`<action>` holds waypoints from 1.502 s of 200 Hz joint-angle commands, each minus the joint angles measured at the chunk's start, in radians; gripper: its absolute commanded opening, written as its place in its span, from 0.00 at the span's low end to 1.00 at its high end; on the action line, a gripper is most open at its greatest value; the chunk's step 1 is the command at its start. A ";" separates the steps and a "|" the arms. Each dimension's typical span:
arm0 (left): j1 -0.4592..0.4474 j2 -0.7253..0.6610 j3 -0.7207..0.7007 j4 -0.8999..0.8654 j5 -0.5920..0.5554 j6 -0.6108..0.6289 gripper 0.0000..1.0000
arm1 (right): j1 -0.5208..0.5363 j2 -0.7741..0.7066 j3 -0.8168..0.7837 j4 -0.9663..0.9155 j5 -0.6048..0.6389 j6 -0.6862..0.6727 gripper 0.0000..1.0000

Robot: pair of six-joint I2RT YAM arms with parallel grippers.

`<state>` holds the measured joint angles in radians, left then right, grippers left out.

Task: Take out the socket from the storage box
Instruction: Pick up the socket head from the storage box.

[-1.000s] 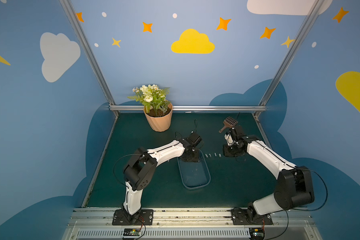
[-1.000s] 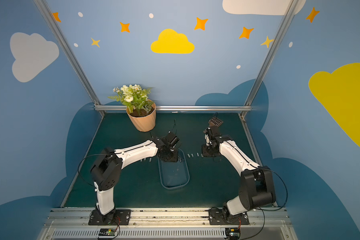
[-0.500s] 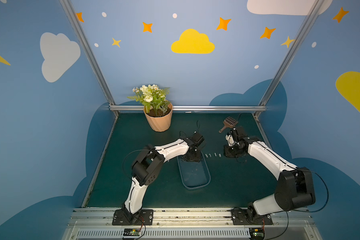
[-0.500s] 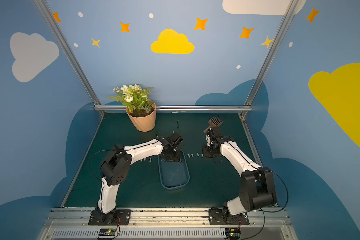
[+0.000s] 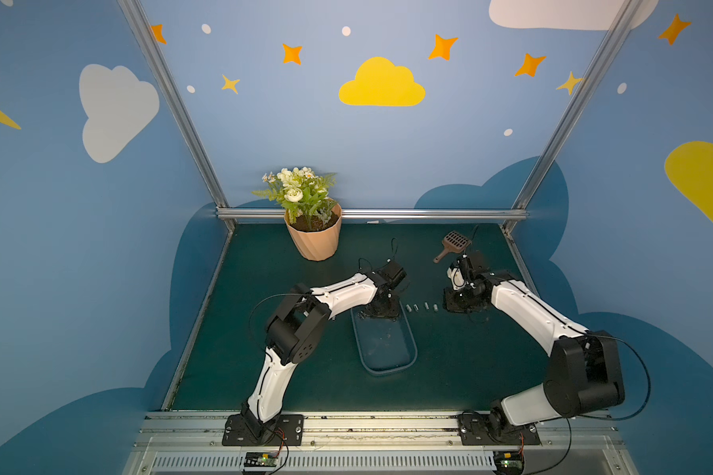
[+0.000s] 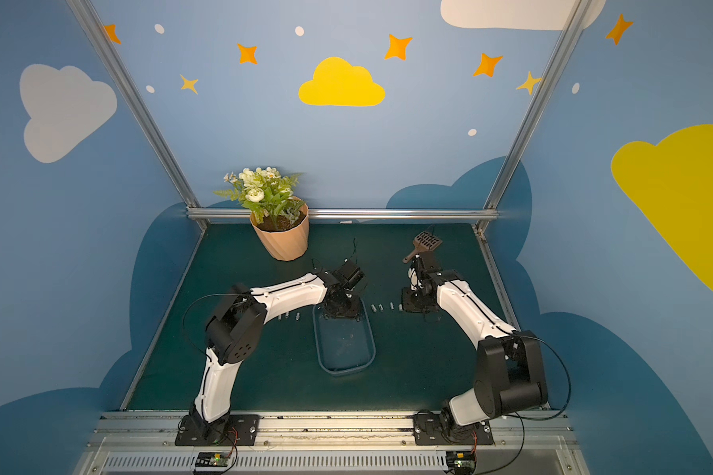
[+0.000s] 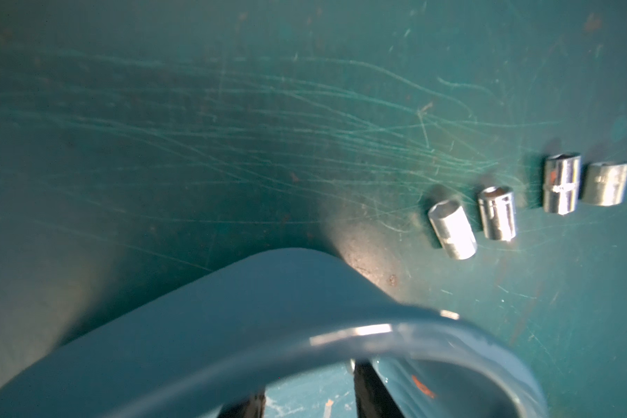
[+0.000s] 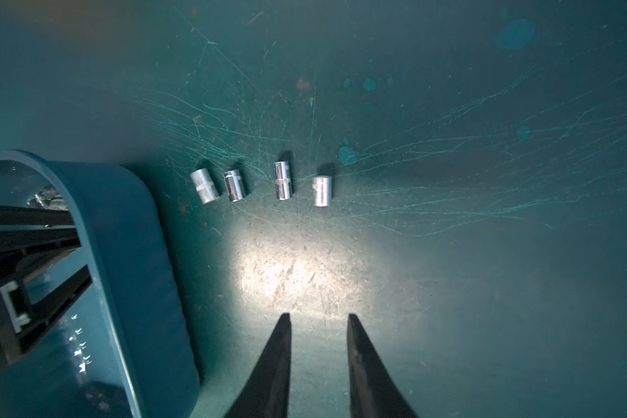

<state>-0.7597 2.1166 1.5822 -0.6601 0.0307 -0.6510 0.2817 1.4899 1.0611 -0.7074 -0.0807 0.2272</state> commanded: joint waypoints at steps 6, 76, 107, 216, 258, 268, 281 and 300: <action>0.012 0.041 0.021 -0.024 0.004 0.016 0.40 | -0.007 -0.018 -0.009 0.004 -0.013 0.003 0.28; 0.028 0.037 0.007 -0.039 0.002 0.029 0.31 | -0.007 -0.016 -0.011 0.005 -0.014 0.003 0.28; 0.026 0.020 -0.002 -0.054 -0.002 0.048 0.30 | -0.007 -0.014 -0.012 0.004 -0.017 0.003 0.28; 0.005 -0.008 0.031 -0.153 -0.044 0.132 0.26 | -0.006 -0.010 -0.017 0.006 -0.027 0.006 0.28; -0.005 -0.029 0.054 -0.167 -0.062 0.147 0.24 | -0.006 -0.014 -0.019 0.006 -0.027 0.007 0.28; -0.005 -0.039 0.058 -0.168 -0.068 0.149 0.23 | -0.008 -0.013 -0.018 0.006 -0.027 0.007 0.28; -0.006 -0.056 0.063 -0.171 -0.076 0.151 0.24 | -0.006 -0.013 -0.018 0.006 -0.025 0.007 0.28; -0.006 -0.078 0.070 -0.180 -0.090 0.158 0.23 | -0.007 -0.013 -0.018 0.006 -0.027 0.007 0.28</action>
<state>-0.7643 2.1090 1.6173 -0.8055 -0.0311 -0.5156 0.2783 1.4899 1.0542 -0.7055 -0.0986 0.2283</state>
